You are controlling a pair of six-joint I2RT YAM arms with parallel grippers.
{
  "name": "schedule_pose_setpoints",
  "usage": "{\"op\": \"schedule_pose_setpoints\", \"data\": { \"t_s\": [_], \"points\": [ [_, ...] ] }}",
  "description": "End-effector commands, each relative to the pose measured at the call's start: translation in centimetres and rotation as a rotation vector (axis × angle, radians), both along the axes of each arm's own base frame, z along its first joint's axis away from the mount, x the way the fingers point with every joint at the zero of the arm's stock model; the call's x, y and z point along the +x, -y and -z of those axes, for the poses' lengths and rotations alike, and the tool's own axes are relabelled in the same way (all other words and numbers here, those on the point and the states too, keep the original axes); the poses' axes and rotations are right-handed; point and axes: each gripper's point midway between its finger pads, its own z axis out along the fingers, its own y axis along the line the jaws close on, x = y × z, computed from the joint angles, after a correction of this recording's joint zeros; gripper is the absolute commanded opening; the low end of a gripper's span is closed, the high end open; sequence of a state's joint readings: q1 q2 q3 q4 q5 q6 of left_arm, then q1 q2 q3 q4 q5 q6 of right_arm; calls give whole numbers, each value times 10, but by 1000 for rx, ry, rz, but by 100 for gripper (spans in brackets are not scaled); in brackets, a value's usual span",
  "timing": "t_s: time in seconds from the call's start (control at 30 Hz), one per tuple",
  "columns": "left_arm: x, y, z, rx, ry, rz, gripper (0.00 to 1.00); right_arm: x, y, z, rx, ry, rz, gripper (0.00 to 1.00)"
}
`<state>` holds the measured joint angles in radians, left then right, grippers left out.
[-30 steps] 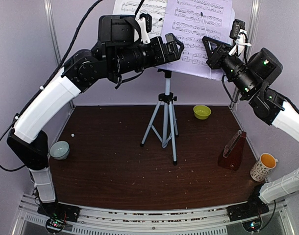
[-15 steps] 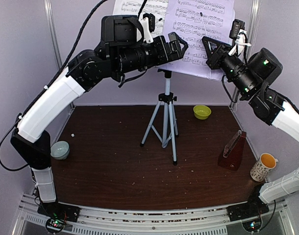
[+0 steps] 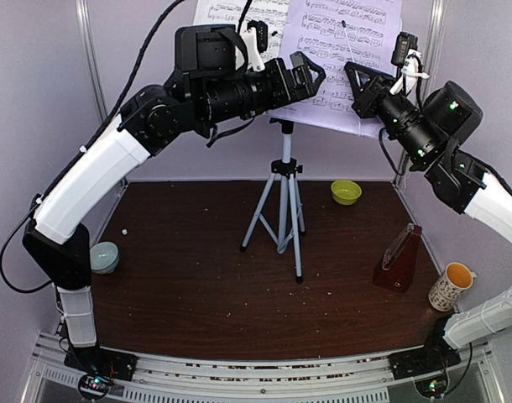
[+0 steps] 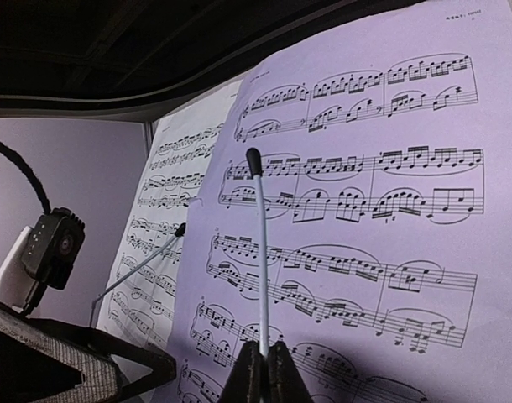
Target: Set up the instrument practice props
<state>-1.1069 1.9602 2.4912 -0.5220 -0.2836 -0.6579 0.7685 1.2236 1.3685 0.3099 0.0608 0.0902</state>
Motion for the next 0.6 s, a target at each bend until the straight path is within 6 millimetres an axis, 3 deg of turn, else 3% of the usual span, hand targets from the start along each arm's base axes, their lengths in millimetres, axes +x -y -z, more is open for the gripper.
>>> {"op": "schedule_pose_setpoints", "data": {
  "t_s": [0.0,0.27,0.43,0.57],
  "points": [
    [-9,-16,-39,-40,118,-13,98,-9,-1,-17,18,43,-17,8],
    [-38,-40,-73,-32,252,-32,98,-9,6,-20,11,47,16,33],
    [-49,-56,-83,8,320,-61,98,-15,12,-26,3,64,28,40],
    [-55,-82,-91,59,396,-108,98,-21,15,-31,-14,83,24,49]
  ]
}}
